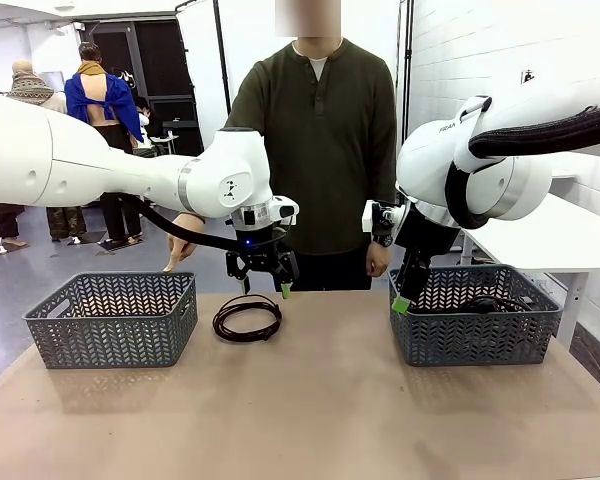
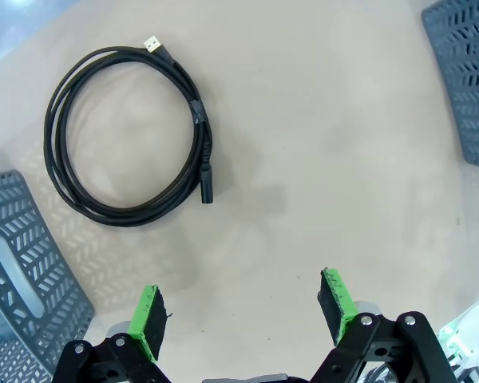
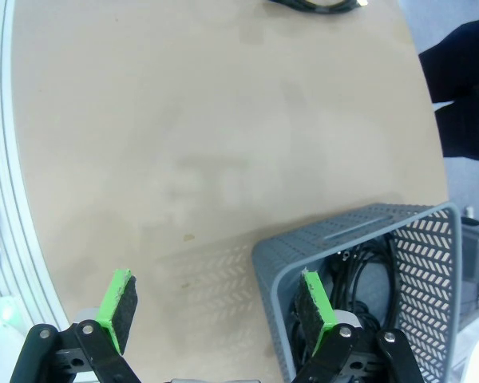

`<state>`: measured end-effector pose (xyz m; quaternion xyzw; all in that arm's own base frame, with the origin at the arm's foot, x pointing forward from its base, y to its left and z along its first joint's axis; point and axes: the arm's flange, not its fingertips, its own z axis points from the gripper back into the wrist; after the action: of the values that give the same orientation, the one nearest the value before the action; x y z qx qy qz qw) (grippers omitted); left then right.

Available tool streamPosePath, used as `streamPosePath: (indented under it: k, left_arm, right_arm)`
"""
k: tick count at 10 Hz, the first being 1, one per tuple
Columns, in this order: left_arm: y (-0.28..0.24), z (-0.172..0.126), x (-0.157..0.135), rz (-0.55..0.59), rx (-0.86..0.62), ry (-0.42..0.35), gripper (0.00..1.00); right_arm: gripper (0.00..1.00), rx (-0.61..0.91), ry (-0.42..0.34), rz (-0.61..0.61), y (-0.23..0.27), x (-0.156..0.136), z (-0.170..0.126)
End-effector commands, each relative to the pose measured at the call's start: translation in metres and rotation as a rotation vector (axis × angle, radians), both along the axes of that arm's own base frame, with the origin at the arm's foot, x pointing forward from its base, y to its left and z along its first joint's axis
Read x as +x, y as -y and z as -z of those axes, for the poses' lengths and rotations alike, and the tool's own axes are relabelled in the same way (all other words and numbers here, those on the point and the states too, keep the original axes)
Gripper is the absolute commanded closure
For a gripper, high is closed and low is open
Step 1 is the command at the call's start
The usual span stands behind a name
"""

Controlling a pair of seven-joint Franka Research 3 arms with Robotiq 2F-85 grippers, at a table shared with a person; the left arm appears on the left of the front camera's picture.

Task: Organize the cables according to human instructions.
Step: Pick up a bundle of cables and place it in the basket indicated by the human.

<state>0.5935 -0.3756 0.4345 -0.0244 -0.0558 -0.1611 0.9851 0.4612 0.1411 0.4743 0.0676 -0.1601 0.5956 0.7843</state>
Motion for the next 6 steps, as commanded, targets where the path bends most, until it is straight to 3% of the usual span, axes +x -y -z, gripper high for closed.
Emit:
streamPosePath:
  k: [1, 6]
  left_arm:
    - [0.003, 0.000, 0.013, -0.102, 0.006, -0.022, 0.00]
    - [0.017, 0.015, 0.034, -0.269, 0.007, -0.067, 0.00]
  right_arm:
    - [0.00, -0.002, 0.000, 0.006, 0.000, 0.000, 0.001]
    - [0.00, -0.002, 0.000, 0.006, 0.000, 0.000, 0.001]
